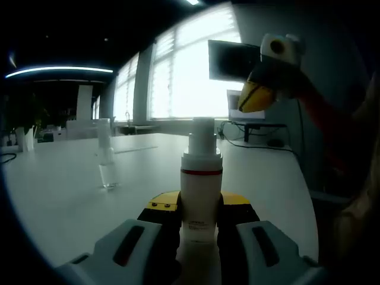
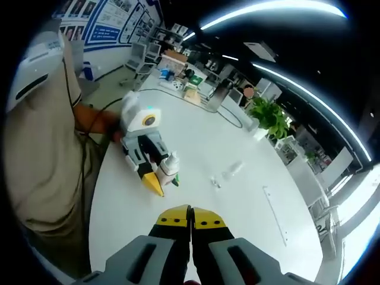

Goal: Clamp pump bottle remove cover press pump head put on cover

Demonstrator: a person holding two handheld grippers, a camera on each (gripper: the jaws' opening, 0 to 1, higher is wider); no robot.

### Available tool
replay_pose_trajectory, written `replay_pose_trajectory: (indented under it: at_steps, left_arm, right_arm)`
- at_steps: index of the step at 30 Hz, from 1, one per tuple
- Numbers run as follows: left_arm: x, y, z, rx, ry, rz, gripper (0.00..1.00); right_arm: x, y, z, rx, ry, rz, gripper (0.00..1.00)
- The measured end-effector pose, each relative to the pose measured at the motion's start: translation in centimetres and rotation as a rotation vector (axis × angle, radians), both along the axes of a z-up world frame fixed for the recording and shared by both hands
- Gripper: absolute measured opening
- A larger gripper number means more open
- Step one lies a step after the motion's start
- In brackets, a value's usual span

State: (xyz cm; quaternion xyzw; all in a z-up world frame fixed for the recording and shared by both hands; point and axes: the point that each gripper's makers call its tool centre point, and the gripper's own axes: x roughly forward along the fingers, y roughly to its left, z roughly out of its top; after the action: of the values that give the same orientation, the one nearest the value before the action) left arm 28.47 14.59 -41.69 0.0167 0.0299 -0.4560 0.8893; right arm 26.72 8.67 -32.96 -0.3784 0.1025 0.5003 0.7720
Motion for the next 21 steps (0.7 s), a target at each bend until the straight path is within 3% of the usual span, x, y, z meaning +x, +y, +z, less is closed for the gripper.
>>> replay_pose_trajectory:
  at_steps: [6, 21]
  left_arm:
    - [0.1, 0.0, 0.0, -0.001, 0.001, 0.002, 0.14]
    - [0.0, 0.0, 0.0, -0.001, 0.001, 0.01, 0.14]
  right_arm:
    - [0.4, -0.3, -0.6, 0.066, 0.006, -0.045, 0.0]
    - [1.1, -1.7, -3.5, 0.146, 0.036, -0.137, 0.0]
